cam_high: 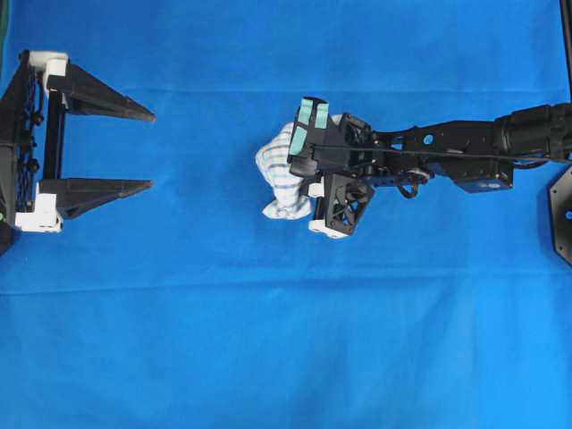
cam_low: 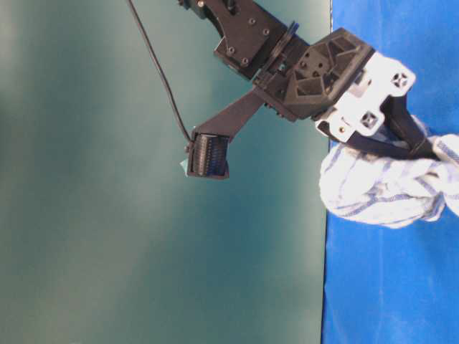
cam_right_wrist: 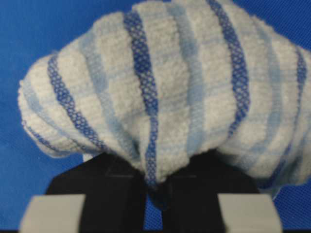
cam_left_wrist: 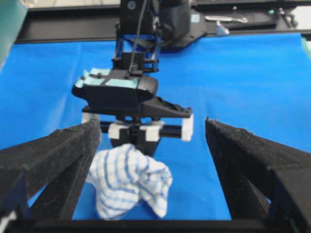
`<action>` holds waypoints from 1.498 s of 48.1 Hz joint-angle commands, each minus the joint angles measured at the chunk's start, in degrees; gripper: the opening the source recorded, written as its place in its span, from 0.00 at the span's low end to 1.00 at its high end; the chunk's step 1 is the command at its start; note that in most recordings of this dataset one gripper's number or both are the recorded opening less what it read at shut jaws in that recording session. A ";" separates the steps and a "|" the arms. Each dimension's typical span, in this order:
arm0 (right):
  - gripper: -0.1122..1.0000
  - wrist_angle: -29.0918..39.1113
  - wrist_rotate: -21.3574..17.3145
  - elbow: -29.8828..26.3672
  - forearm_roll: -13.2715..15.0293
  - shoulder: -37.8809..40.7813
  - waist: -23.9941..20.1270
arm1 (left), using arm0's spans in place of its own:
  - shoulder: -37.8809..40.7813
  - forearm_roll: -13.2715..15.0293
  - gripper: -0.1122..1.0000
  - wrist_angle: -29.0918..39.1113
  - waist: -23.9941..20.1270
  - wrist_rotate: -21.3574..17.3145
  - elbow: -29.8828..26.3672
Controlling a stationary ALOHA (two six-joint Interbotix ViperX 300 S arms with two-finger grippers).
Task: Hand over the towel.
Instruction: 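Pull the towel rightward with the right gripper, left gripper withdrawing, then lower the towel onto the table and open the right gripper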
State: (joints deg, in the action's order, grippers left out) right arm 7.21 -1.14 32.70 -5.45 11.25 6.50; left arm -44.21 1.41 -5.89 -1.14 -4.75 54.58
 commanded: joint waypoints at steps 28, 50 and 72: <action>0.75 -0.53 0.09 4.22 2.46 -25.14 -1.93 | -0.09 0.09 0.92 -0.70 0.09 0.09 -0.26; 0.75 -12.74 0.26 10.72 3.34 -31.99 -2.55 | 0.00 0.09 0.92 -0.79 -1.14 0.00 0.09; 0.75 -12.30 -0.18 17.23 3.08 -43.42 -3.52 | -7.12 0.00 0.92 1.14 -1.05 -0.70 3.43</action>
State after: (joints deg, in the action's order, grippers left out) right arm -5.01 -1.14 49.04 -2.29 -27.95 3.25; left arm -49.04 1.41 -4.75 -2.11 -5.27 57.66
